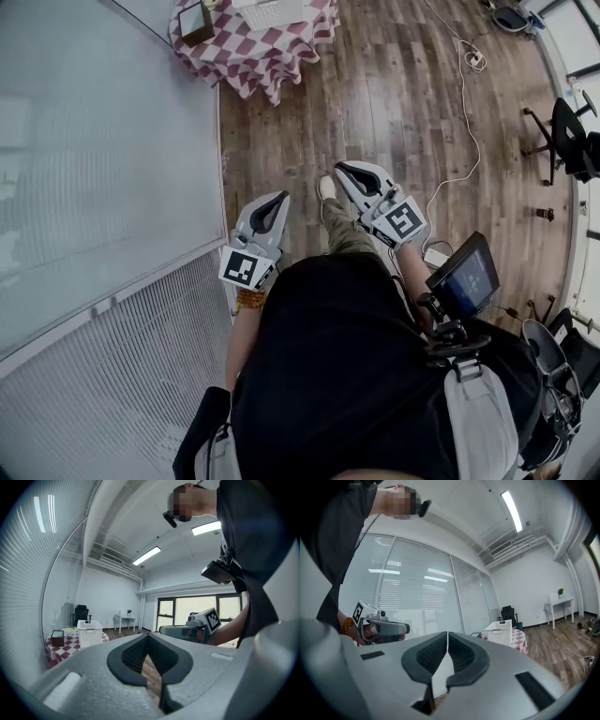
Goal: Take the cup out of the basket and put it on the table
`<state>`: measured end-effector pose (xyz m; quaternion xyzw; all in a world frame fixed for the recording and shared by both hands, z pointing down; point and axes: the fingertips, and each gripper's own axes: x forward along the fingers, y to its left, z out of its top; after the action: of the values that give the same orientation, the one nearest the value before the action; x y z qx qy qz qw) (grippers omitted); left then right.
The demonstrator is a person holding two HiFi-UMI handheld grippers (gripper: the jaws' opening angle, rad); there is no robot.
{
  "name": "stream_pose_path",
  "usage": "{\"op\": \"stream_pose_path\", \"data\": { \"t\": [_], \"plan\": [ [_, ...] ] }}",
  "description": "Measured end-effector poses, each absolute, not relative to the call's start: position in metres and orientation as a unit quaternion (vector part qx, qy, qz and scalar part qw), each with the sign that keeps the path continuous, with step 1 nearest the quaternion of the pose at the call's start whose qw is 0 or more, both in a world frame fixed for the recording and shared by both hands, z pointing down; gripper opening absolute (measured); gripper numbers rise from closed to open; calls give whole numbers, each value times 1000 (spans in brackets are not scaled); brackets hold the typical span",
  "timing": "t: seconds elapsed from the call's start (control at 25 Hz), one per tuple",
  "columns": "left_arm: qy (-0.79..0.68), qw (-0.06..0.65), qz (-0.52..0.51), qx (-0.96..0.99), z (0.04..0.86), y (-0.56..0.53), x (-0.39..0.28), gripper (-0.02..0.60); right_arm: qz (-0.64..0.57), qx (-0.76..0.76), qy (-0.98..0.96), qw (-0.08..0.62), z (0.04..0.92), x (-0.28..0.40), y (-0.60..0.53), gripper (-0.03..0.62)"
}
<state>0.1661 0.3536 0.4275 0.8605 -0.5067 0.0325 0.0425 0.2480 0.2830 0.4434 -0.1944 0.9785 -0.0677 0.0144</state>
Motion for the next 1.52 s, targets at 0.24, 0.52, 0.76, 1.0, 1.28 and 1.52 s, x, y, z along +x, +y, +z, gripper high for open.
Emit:
{"op": "stream_pose_path", "data": {
  "t": [0.24,0.52,0.76,1.0,1.28,1.52],
  "plan": [
    [-476,30,65,876,424,258,164,5,-91,-228,969,27,448,247,185,15],
    [-484,33,55,873,424,176,144,5,-84,-239,967,16,457,242,103,15],
    [-497,30,44,866,419,138,127,5,-75,-226,971,1,451,226,70,15],
    [-502,34,38,864,430,99,99,5,-66,-211,975,-17,458,195,37,15],
    [-497,41,35,866,447,23,53,5,-55,-215,974,-51,458,150,-24,15],
    [-482,38,9,875,436,-58,7,5,-27,-217,973,-71,443,99,-105,15]
  ]
}}
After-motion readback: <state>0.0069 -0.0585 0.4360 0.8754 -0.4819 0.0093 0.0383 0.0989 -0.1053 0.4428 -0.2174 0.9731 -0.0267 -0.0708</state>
